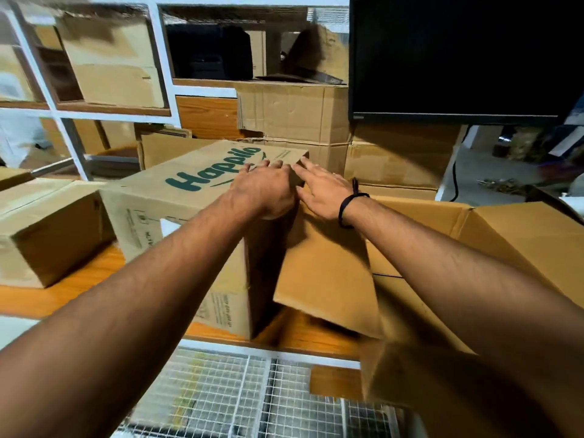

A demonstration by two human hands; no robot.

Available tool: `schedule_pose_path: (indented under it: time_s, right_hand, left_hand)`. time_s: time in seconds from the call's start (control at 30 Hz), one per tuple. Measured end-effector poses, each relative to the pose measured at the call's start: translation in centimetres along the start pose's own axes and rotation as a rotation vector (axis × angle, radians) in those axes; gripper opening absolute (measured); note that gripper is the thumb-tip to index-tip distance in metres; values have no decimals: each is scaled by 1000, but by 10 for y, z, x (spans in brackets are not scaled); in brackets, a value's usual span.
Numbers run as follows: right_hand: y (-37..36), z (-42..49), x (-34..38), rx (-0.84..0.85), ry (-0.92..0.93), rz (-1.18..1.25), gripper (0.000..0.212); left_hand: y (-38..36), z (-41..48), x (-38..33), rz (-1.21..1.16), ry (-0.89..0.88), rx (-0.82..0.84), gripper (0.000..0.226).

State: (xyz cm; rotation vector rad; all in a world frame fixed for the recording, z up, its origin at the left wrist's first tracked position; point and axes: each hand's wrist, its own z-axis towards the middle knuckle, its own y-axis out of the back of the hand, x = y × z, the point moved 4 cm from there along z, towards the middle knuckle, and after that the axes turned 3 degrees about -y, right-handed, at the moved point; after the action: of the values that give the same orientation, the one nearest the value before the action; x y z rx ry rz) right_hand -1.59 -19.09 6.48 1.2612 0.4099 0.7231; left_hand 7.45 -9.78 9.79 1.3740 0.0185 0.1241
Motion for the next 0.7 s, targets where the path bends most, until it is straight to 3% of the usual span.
schedule_pose_path:
  time_s: [0.27, 0.5, 0.6, 0.7]
  right_hand:
    - [-2, 19, 57, -4, -106, 197, 55]
    - [2, 40, 65, -16, -245, 276, 58]
    - [4, 45, 65, 3, -331, 303, 67]
    - [-3, 54, 71, 61, -378, 320, 74]
  left_hand:
    - [-1, -7, 82, -188, 2, -77, 59]
    - [-12, 13, 161, -321, 81, -16, 55]
    - [-18, 25, 198, -151, 118, 2, 66]
    - [-26, 35, 231, -136, 261, 72, 85]
